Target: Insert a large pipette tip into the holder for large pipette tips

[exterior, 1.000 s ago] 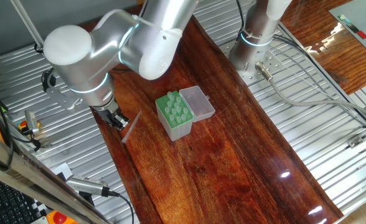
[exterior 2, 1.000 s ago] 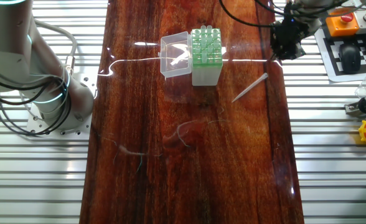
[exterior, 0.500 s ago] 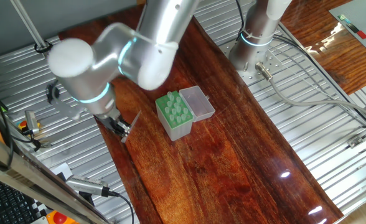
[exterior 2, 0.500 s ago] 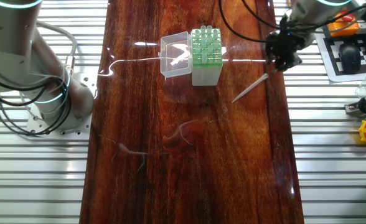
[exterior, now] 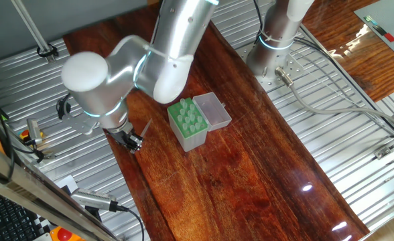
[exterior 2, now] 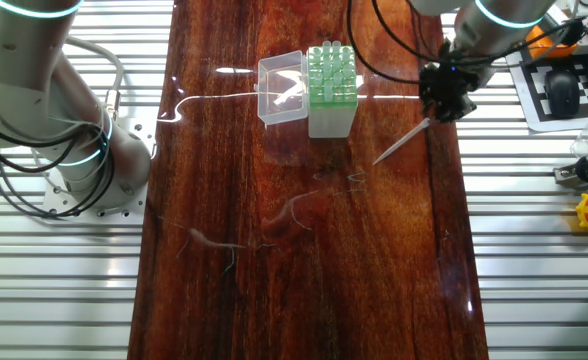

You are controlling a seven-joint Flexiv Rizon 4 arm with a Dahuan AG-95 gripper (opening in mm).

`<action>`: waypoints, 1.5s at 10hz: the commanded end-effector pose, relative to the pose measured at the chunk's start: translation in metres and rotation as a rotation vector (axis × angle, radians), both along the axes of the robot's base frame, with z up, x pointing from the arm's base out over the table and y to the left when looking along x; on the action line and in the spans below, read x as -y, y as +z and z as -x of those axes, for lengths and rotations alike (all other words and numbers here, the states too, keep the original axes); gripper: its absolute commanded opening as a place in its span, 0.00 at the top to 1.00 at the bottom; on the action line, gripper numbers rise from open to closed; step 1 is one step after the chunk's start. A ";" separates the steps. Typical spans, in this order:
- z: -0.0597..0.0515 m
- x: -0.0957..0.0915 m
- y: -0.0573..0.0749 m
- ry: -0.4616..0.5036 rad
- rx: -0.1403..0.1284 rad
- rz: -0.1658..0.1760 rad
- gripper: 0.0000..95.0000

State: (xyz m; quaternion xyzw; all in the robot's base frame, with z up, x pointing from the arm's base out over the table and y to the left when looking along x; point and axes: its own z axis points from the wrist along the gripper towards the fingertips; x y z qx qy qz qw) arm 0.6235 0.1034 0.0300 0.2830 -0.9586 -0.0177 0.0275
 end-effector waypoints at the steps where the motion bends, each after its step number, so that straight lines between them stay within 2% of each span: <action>1: 0.001 0.002 -0.006 0.038 -0.001 -0.002 0.80; 6: 0.003 0.000 -0.015 0.078 0.004 -0.013 0.80; 9: 0.002 -0.003 -0.021 0.077 0.027 -0.013 0.80; 10: 0.002 -0.004 -0.021 0.065 0.030 -0.013 1.00; 11: 0.000 -0.005 -0.014 0.060 0.032 -0.040 1.00; 12: -0.001 -0.006 -0.002 0.052 0.032 -0.060 1.00; 13: -0.002 -0.010 0.017 0.040 0.034 -0.075 1.00; 14: -0.001 -0.013 0.030 0.030 0.037 -0.077 1.00; 15: 0.002 -0.022 0.060 0.006 0.062 -0.093 1.00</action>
